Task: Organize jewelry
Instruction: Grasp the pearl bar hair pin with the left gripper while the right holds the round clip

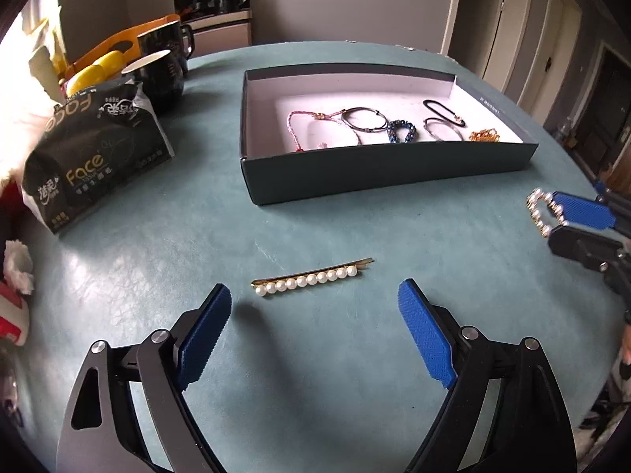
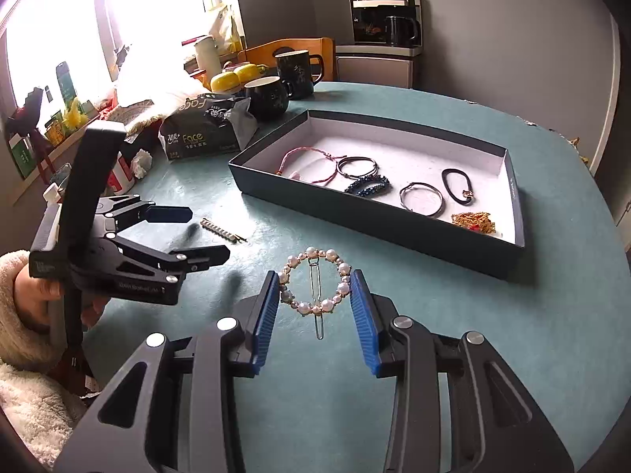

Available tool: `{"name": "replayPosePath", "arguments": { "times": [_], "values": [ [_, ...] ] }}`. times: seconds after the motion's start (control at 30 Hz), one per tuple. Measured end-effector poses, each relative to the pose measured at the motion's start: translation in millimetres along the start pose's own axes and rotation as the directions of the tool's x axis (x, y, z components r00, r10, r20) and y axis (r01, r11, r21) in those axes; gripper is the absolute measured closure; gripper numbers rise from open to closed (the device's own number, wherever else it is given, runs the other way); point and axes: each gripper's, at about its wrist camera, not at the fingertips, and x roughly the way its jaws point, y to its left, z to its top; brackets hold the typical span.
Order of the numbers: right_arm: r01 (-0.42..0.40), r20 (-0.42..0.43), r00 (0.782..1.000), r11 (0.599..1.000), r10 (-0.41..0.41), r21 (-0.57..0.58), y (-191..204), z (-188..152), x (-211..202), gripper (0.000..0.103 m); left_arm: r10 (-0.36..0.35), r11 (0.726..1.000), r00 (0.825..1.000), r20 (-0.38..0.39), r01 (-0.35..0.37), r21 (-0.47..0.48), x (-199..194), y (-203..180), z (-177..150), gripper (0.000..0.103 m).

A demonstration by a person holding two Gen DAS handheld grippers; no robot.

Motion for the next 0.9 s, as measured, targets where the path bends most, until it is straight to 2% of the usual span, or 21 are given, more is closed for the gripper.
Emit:
{"name": "replayPosePath", "arguments": {
  "times": [0.07,0.27,0.33,0.4,0.47,0.63,0.9],
  "values": [
    [-0.008,0.007,1.0,1.0,0.008,0.006,-6.2,-0.6,-1.5,0.066,0.034,0.999,0.999,0.006,-0.034,0.003,3.4,-5.8,2.2,0.015],
    [-0.027,0.023,0.999,0.999,0.027,0.016,-21.5,-4.6,-5.6,0.066,0.084,0.994,0.996,0.013,-0.083,-0.073,9.7,-7.8,8.9,0.017],
    [-0.035,0.029,0.999,0.999,0.034,0.019,-24.2,-5.1,-6.2,0.066,0.093,0.992,0.996,0.016,-0.092,-0.084,9.8,-7.9,9.7,0.022],
    [-0.043,0.03,0.999,0.999,0.042,0.016,-25.2,-7.1,-7.2,0.066,0.098,0.991,0.995,0.024,-0.095,-0.091,8.9,-7.5,10.3,0.035],
    [-0.05,0.031,0.998,0.999,0.05,0.012,-25.1,-7.3,-6.7,0.066,0.104,0.99,0.994,0.026,-0.101,-0.095,8.7,-7.5,11.0,0.036],
    [-0.063,0.045,0.997,0.998,0.063,0.01,-26.6,-6.7,-8.0,0.066,0.098,0.991,0.995,0.026,-0.095,-0.094,8.5,-7.1,11.3,0.037],
    [-0.06,0.049,0.997,0.998,0.059,0.02,-31.2,-6.9,-9.9,0.066,0.045,0.995,0.997,0.059,-0.039,-0.088,-11.3,-5.0,14.0,0.037]
  ]
}}
